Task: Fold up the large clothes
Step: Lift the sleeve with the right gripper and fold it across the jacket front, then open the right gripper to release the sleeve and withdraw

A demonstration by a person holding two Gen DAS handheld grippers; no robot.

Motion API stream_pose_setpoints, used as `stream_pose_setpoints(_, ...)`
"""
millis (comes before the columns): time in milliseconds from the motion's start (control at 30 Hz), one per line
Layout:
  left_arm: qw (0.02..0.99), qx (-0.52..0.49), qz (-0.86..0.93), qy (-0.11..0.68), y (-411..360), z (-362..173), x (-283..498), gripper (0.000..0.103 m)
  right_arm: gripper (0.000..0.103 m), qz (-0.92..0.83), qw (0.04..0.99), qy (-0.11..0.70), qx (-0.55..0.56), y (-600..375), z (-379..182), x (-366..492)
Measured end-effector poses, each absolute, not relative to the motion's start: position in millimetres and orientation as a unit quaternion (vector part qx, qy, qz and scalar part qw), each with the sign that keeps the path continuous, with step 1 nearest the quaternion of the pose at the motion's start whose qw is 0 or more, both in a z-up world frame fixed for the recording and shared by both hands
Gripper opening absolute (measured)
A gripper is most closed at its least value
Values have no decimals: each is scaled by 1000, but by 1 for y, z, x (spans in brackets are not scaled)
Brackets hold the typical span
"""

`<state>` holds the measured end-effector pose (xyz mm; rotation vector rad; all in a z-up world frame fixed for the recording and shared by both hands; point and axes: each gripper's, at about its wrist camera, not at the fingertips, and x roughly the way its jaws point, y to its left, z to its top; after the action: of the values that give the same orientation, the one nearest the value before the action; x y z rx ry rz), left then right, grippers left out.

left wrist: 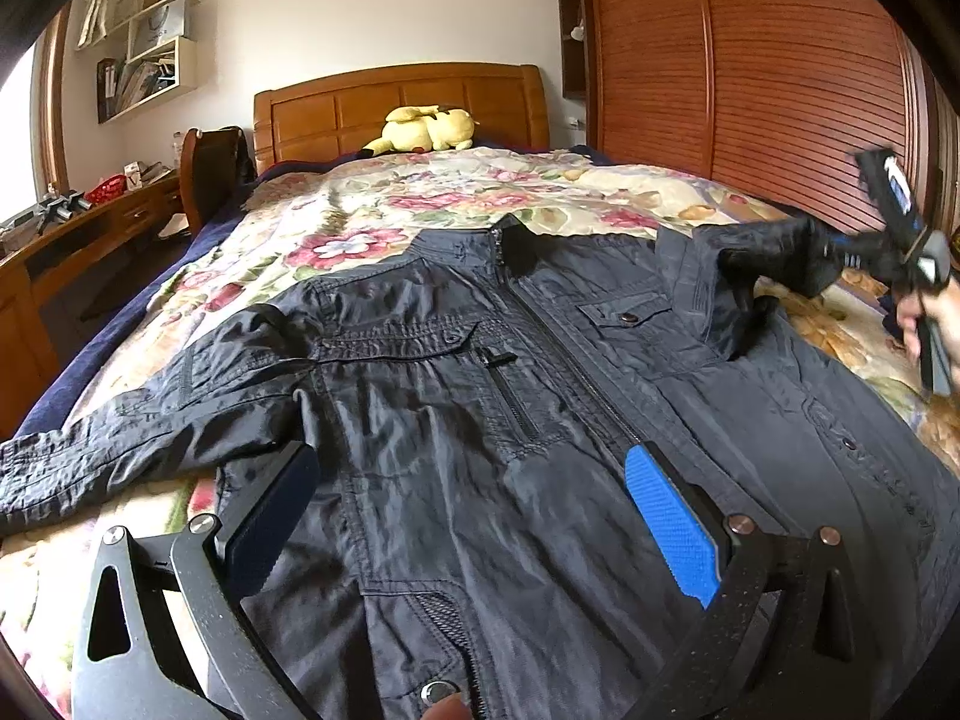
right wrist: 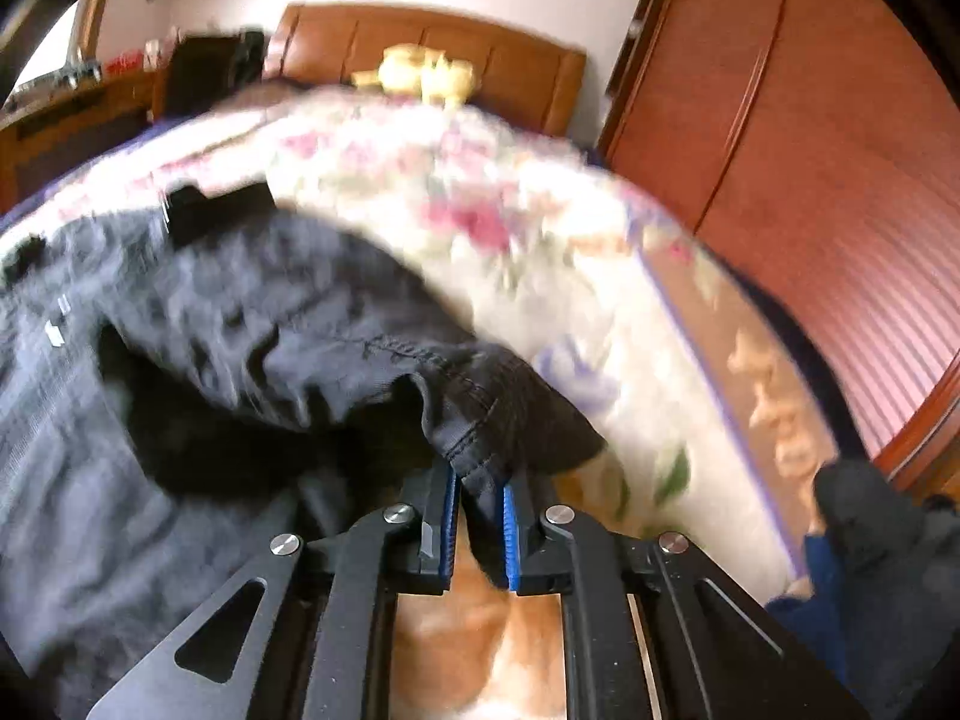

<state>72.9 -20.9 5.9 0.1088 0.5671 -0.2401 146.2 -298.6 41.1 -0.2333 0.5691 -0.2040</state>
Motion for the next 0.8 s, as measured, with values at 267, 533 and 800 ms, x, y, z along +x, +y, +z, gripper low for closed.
stream_pose_setpoints(267,957,35,-99,271,2,12,72,103,11,-15,968,197,-157,-198,92,147)
stream_pose_setpoints(533,961,23,-82,265,24,16,70,103,12,112,962,189,-159,-94,88,148)
stream_pose_setpoints(800,961,14,-72,265,40,15,71,103,58,159,940,257,-154,-66,52,166)
